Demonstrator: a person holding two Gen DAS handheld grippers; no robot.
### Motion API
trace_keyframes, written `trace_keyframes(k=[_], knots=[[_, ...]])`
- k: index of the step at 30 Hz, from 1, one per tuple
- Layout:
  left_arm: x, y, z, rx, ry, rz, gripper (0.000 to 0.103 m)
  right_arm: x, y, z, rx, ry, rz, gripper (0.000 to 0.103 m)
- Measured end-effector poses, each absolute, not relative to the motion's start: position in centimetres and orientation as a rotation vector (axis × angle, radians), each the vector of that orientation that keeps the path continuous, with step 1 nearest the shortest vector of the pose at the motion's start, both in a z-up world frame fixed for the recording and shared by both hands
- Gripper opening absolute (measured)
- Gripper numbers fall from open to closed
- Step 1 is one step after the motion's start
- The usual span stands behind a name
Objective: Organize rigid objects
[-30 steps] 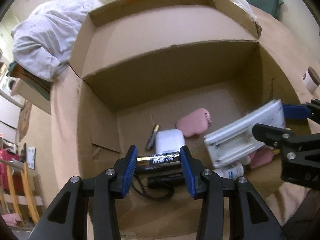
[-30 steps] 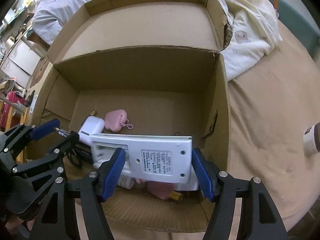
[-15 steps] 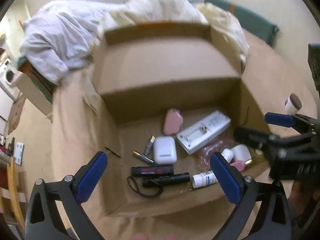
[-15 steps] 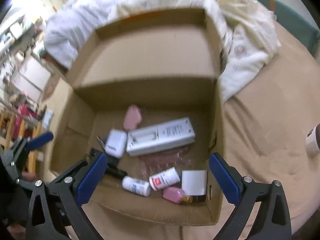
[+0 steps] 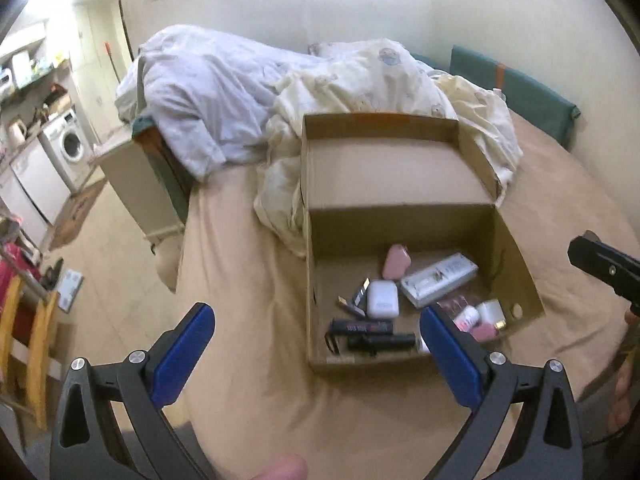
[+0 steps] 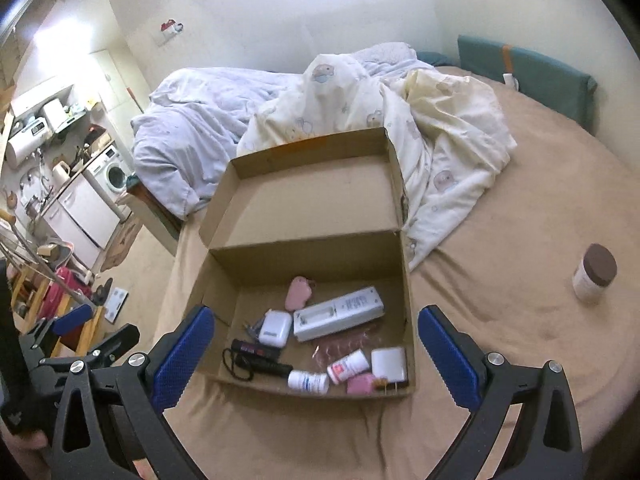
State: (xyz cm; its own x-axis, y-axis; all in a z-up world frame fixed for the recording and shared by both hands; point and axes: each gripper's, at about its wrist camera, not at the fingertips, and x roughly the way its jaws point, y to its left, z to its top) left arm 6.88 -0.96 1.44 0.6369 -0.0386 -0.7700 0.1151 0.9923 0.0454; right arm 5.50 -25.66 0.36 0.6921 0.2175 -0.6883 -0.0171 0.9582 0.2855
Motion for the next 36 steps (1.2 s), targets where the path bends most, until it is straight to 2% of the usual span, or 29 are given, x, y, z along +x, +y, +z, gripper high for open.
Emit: trace_keyframes(k=[13,21,36], knots=[[4.8,-0.7,-3.0,0.063,0.955,-0.103,0.102,0.8,-24.4,-4.8,0.205,0.804,0.090,0.103],[5.3,-0.1,-3.1,0.036,0.941,-0.064,0.102,1.8,-25.7,-5.3,0.274,0.807,0.043,0.103],[5.2,-0.4,-3.2,0.055,0.955,-0.080,0.102,1.9,-25.3,-5.3,0.240,0.810,0.029,0.103]])
